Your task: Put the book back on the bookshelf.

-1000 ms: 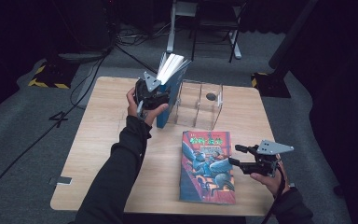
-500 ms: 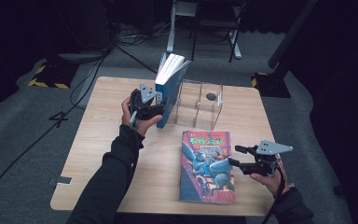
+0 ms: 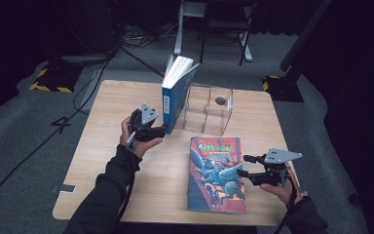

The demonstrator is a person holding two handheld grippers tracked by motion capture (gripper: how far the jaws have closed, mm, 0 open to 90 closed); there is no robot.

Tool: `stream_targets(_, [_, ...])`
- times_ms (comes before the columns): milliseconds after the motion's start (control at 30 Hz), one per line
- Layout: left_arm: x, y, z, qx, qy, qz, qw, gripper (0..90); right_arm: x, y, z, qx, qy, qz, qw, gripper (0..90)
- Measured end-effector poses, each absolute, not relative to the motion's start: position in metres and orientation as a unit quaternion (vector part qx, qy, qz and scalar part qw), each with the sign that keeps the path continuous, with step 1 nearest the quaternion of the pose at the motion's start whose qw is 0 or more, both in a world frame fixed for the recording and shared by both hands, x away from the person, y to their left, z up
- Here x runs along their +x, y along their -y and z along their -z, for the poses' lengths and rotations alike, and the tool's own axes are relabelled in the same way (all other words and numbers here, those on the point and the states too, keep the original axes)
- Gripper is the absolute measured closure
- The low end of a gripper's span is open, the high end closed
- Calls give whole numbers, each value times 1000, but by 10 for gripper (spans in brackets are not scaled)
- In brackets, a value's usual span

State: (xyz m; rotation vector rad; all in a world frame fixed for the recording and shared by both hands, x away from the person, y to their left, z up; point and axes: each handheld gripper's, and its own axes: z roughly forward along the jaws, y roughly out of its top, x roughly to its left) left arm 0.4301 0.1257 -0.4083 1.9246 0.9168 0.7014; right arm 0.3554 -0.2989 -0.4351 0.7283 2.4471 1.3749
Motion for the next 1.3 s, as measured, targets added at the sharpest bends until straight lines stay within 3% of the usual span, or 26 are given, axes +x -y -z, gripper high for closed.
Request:
stream_targets(567, [385, -131, 436, 817, -328, -248, 404, 276, 351, 295, 438, 244, -851, -452, 109, 368])
stream_targets(867, [362, -134, 459, 844, -304, -204, 391, 258, 348, 296, 439, 253, -855, -440, 105, 337])
stream_targets(1300, [333, -122, 478, 884, -247, -139, 370, 250, 342, 296, 443, 259, -864, -427, 60, 267])
